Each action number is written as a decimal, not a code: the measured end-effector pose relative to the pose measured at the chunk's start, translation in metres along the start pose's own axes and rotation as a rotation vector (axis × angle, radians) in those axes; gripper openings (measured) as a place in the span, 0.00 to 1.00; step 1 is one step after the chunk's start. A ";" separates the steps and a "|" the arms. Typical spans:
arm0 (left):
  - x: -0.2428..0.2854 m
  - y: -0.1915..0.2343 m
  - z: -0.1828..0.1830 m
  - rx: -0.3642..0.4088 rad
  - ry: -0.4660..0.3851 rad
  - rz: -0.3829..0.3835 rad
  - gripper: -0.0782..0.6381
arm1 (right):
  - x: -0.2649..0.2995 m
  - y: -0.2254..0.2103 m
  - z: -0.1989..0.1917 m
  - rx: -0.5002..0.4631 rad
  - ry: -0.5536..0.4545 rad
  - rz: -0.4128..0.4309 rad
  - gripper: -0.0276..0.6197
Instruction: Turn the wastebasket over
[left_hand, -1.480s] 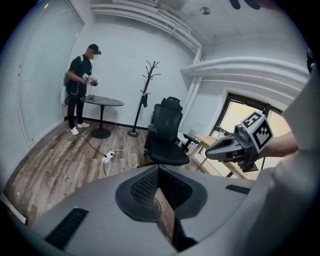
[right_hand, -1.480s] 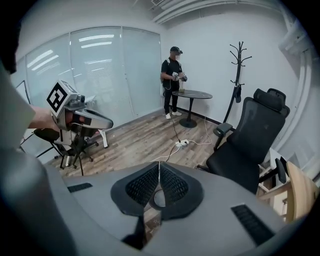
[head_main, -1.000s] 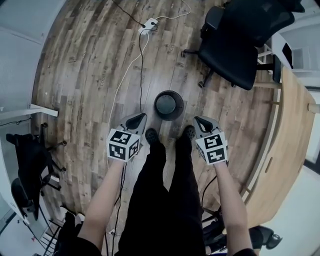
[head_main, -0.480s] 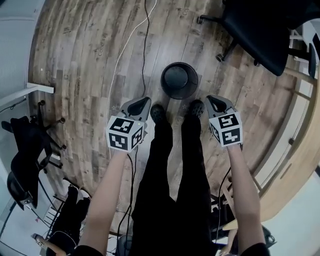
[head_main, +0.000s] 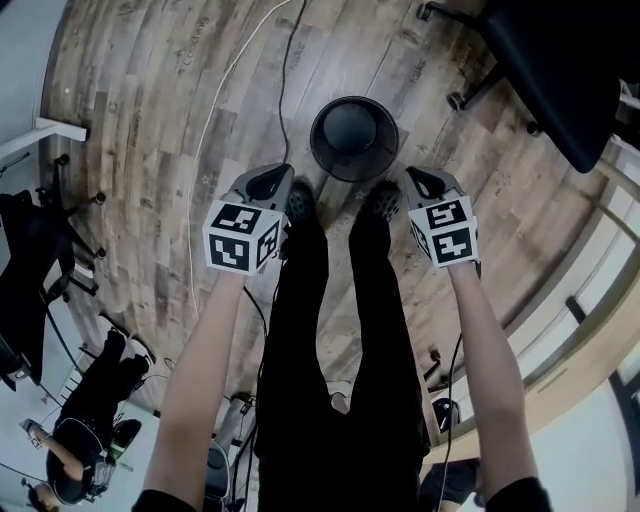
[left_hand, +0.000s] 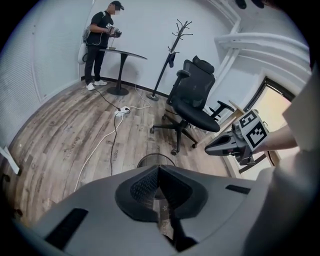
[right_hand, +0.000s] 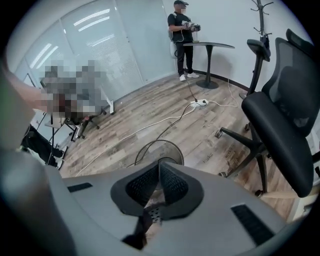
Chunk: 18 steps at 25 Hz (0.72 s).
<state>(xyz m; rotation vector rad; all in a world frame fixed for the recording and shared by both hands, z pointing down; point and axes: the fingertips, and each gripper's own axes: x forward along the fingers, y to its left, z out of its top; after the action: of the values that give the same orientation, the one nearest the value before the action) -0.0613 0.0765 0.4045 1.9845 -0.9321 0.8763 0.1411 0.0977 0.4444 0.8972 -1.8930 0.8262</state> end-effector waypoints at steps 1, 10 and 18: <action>0.008 0.000 -0.003 -0.005 0.009 0.005 0.13 | 0.007 -0.001 -0.002 -0.008 0.010 0.018 0.09; 0.094 0.019 -0.046 -0.078 0.147 0.008 0.13 | 0.071 -0.031 -0.019 -0.013 0.038 0.084 0.09; 0.132 0.047 -0.081 -0.073 0.218 0.024 0.13 | 0.117 -0.048 -0.049 -0.049 0.116 0.074 0.10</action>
<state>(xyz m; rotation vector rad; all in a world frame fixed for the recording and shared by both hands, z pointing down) -0.0554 0.0829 0.5663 1.7785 -0.8517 1.0339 0.1577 0.0823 0.5779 0.7379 -1.8458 0.8544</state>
